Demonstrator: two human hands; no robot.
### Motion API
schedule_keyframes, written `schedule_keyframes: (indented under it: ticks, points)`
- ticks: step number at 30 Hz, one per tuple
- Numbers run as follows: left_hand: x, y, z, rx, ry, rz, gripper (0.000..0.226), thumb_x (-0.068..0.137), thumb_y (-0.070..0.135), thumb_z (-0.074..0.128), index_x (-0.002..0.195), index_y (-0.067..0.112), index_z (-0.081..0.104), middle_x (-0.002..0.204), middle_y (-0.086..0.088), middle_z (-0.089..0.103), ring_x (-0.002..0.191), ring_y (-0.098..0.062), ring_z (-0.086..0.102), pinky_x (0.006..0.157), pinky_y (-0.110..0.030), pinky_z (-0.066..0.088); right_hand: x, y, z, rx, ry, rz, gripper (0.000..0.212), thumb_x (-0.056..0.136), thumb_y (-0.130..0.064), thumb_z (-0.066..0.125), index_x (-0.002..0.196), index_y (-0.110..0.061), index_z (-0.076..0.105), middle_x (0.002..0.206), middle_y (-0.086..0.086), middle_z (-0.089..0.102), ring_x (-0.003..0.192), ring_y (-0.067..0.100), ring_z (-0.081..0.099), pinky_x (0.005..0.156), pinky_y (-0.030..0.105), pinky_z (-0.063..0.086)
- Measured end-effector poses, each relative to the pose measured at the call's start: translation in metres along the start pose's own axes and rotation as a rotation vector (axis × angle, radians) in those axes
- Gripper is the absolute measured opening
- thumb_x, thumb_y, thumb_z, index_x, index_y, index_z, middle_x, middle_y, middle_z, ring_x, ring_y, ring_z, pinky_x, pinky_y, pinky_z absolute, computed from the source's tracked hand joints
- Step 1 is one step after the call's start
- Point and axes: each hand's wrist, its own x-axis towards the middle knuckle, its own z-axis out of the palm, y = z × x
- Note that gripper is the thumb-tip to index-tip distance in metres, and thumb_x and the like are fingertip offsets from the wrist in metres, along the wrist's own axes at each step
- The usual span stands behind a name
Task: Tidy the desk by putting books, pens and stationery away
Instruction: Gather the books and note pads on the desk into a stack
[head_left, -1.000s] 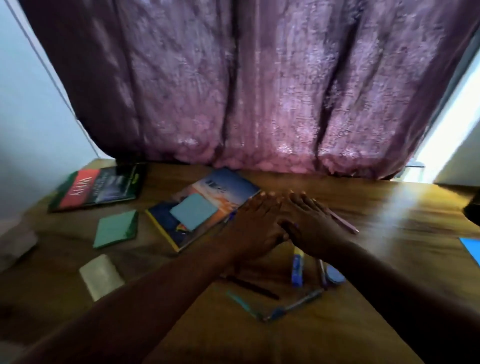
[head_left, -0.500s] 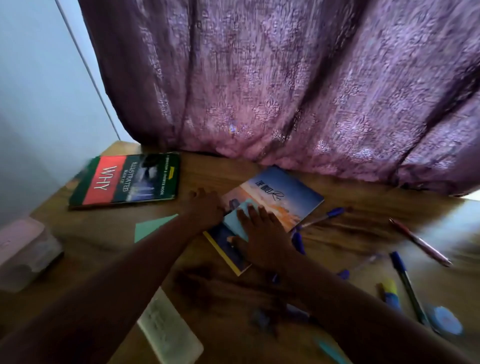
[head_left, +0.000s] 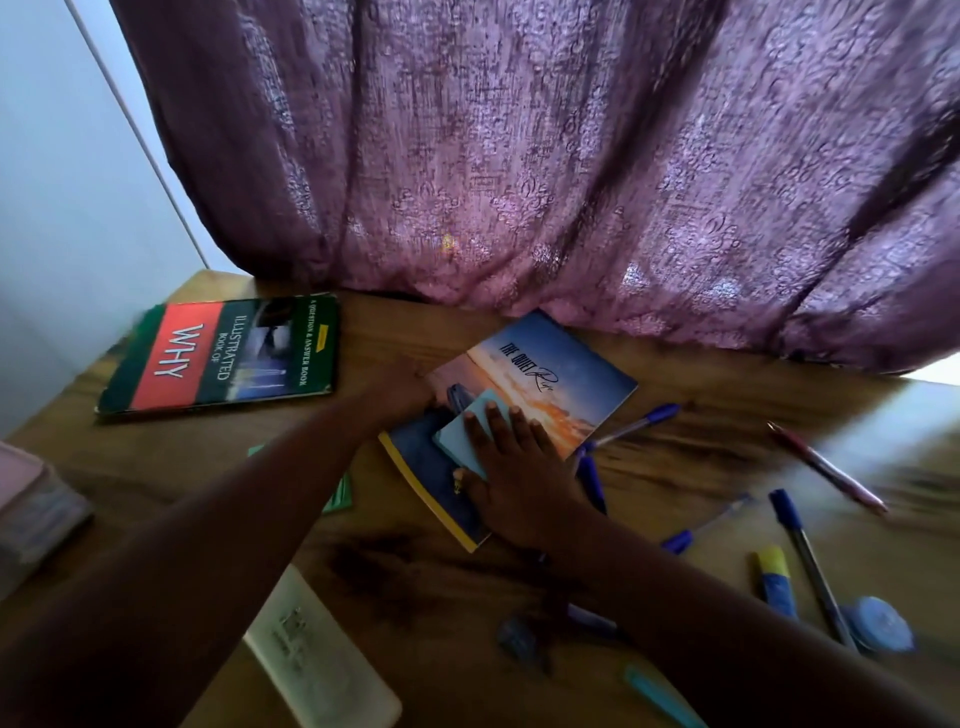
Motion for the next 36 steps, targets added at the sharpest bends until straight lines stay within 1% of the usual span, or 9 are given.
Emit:
schedule_keyframes:
  ticks: [5,11,18,21,24,28,30,32,36]
  points:
    - [-0.011,0.006,-0.014,0.008,0.152,0.004,0.016,0.085,0.019,0.060,0.097,0.009,0.062,0.104,-0.018,0.065,0.096,-0.034,0.060,0.068,-0.028,0.037,-0.022,-0.008,0.000,-0.025,0.017,0.004,0.072,0.091,-0.056,0.015,0.151,-0.023,-0.007,0.160,0.009,-0.008,0.146,0.033,-0.007,0.116,0.047,-0.002]
    - [-0.026,0.020,-0.036,0.139,0.376,0.036,0.025,0.087,0.026,0.051,0.110,0.018,0.056,0.119,-0.025,0.057,0.104,-0.047,0.057,0.082,-0.041,0.046,-0.039,-0.010,0.001,-0.065,-0.051,0.004,0.088,0.076,-0.071,-0.013,0.150,-0.023,-0.009,0.160,0.010,-0.008,0.146,0.034,-0.006,0.117,0.050,-0.001]
    - [-0.063,0.061,-0.060,0.146,0.589,0.171,0.020,0.090,0.022,0.047,0.109,0.019,0.053,0.106,-0.016,0.067,0.098,-0.039,0.062,0.069,-0.035,0.039,-0.037,-0.007,-0.003,-0.044,-0.116,0.023,0.097,0.071,-0.079,-0.006,0.151,-0.024,-0.004,0.160,0.008,-0.005,0.146,0.031,-0.004,0.117,0.048,-0.001]
    - [-0.082,0.070,-0.068,0.013,0.645,0.181,0.023,0.087,0.021,0.052,0.109,0.021,0.055,0.108,-0.012,0.067,0.100,-0.036,0.061,0.070,-0.032,0.035,-0.032,-0.003,-0.025,0.146,0.106,0.082,0.081,0.082,-0.075,0.008,0.139,-0.024,0.033,0.146,0.012,0.038,0.135,0.030,0.033,0.110,0.045,0.025]
    - [-0.092,0.080,-0.065,-0.232,0.611,0.211,0.011,0.086,0.021,0.054,0.097,0.018,0.057,0.092,-0.004,0.064,0.087,-0.028,0.060,0.066,-0.029,0.035,-0.033,0.003,-0.069,0.958,0.593,0.115,0.027,0.094,-0.035,0.042,0.098,-0.015,0.059,0.090,0.011,0.064,0.082,0.015,0.061,0.072,0.033,0.048]
    - [-0.097,0.113,-0.038,-0.558,0.459,0.262,0.009,0.085,0.009,0.058,0.089,0.017,0.056,0.077,0.004,0.059,0.076,-0.012,0.057,0.061,-0.020,0.040,-0.049,0.044,-0.111,1.771,0.484,0.306,0.034,0.088,-0.028,0.060,0.112,-0.004,0.062,0.095,0.012,0.066,0.086,0.027,0.066,0.071,0.037,0.055]
    - [-0.104,0.138,-0.020,-0.673,0.357,0.334,0.014,0.086,0.001,0.056,0.090,0.014,0.055,0.076,0.008,0.057,0.076,-0.002,0.059,0.061,-0.007,0.042,-0.069,0.074,-0.118,1.801,0.482,0.420,0.045,0.080,-0.026,0.068,0.121,-0.010,0.059,0.096,0.011,0.067,0.085,0.031,0.066,0.070,0.044,0.055]
    - [-0.109,0.165,0.000,-0.670,0.240,0.415,0.020,0.086,0.002,0.061,0.101,0.013,0.055,0.090,0.005,0.059,0.092,-0.009,0.059,0.079,-0.014,0.046,-0.097,0.106,-0.124,1.766,0.608,0.493,0.039,0.082,-0.018,0.069,0.120,-0.013,0.060,0.095,0.011,0.068,0.080,0.030,0.067,0.067,0.046,0.056]
    - [-0.111,0.232,0.046,-0.774,-0.045,0.430,0.029,0.084,0.002,0.067,0.099,0.017,0.048,0.097,-0.005,0.059,0.092,-0.018,0.059,0.067,-0.010,0.048,-0.173,0.172,-0.141,1.719,0.672,0.496,0.049,0.075,-0.012,0.067,0.122,-0.005,0.055,0.100,0.017,0.065,0.078,0.029,0.065,0.072,0.043,0.054]
